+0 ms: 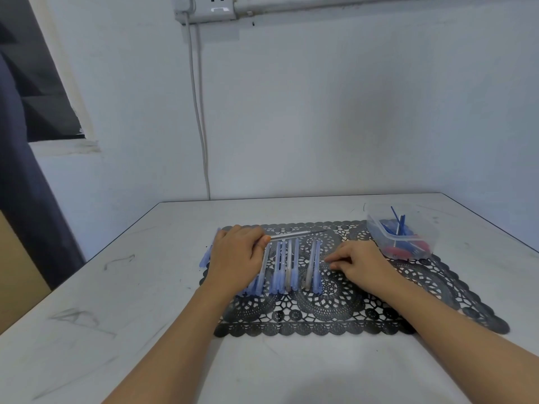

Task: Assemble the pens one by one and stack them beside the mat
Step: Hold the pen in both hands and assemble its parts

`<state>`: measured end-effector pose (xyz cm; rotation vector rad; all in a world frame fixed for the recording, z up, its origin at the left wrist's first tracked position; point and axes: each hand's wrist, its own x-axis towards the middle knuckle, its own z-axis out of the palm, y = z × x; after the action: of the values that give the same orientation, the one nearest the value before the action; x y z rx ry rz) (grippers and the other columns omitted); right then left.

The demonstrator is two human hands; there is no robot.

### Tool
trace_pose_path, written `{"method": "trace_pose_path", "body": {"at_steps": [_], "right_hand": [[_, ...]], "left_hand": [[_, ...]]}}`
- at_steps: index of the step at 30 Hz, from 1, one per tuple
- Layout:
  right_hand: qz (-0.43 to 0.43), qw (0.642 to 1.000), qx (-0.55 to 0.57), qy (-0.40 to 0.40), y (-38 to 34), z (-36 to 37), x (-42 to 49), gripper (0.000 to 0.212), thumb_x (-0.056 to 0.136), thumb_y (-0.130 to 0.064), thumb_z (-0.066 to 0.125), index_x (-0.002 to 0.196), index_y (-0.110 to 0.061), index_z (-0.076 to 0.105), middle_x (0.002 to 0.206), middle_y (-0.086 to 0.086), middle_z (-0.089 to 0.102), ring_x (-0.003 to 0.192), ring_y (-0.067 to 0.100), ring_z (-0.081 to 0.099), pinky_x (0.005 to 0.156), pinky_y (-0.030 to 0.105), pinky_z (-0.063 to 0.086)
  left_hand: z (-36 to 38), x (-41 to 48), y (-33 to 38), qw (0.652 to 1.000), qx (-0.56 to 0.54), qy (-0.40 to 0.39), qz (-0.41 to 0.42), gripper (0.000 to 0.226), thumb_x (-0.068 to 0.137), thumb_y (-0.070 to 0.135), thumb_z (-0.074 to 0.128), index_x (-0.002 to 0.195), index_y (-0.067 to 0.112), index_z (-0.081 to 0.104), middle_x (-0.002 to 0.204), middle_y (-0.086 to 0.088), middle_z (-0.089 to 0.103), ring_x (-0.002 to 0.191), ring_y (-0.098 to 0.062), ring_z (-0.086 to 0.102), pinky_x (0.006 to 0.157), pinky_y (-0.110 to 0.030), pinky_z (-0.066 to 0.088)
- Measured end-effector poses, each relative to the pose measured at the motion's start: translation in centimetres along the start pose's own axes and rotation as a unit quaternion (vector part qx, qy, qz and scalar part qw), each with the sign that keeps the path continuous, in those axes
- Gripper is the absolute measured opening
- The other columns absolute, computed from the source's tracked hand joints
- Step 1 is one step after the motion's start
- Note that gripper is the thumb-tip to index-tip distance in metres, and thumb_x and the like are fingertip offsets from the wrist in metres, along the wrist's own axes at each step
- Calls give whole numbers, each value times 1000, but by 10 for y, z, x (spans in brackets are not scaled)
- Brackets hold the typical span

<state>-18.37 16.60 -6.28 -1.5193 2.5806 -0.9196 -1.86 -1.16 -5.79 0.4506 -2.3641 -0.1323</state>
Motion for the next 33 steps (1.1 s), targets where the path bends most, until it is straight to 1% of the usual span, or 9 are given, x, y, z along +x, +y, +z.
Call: {"method": "trace_pose_path", "body": {"at_steps": [5,13,16,18,21,23,26,29,33], "right_hand": [[2,1000,-25,-14,-3,-2,-3,29,85,-13,65,113,-22,67,85,-6,62,77,4,53,70,8,33],[-3,999,-32,-21,-2,-5,-4,32,85,-10,62,116,-20,65,87,-6,63,80,6,56,73,9,35],[-7,998,-41,40,-2,-6,-3,30,87,-8,57,113,-20,67,96,-2,66,79,5,53,71,8,34],[-15,993,-16,116,-4,-8,-4,33,86,-3,55,113,-18,66,92,-2,62,74,2,50,66,4,35],[-92,966,9,240,-8,-9,-7,41,78,11,56,112,-10,66,98,2,56,86,8,54,80,3,34],[-157,950,-14,269,-9,-6,-8,47,73,15,57,113,-8,64,110,8,55,99,15,53,90,11,37],[-218,944,-32,247,-14,2,-11,49,74,10,55,118,-10,61,123,10,54,109,22,52,94,33,44],[-256,942,-48,213,-16,11,-12,49,76,3,52,123,-10,57,125,9,56,113,24,52,98,36,42],[-263,942,-58,203,-12,13,-9,51,78,0,49,127,-12,53,122,5,59,114,12,48,100,36,38]], "left_hand": [[2,0,-2,1000,2,-10,0,24,92,38,32,73,29,43,56,19,34,67,-13,39,74,-32,29],[4,0,-2,1000,3,-15,0,24,92,39,33,73,29,43,56,19,35,67,-12,38,72,-31,26],[4,0,-2,1000,6,-18,-3,25,92,40,32,74,29,45,57,18,36,68,-13,39,73,-31,26],[3,1,-1,1000,10,-22,-5,28,92,40,31,76,26,50,60,17,39,68,-12,40,73,-30,26],[3,0,0,1000,8,-27,-5,27,93,39,33,75,26,49,62,15,41,69,-13,39,74,-32,28],[3,-1,3,1000,4,-26,1,24,95,36,38,75,27,47,62,15,39,69,-13,38,75,-34,31],[3,-2,9,1000,-2,-25,11,22,96,32,43,74,30,40,60,17,35,70,-13,36,75,-34,31],[4,-3,10,1000,5,-18,18,20,96,31,44,76,32,40,66,17,40,70,-12,36,74,-32,29],[3,-3,9,1000,0,-29,4,19,96,31,44,78,32,41,66,17,42,73,-11,38,77,-31,28]]}}
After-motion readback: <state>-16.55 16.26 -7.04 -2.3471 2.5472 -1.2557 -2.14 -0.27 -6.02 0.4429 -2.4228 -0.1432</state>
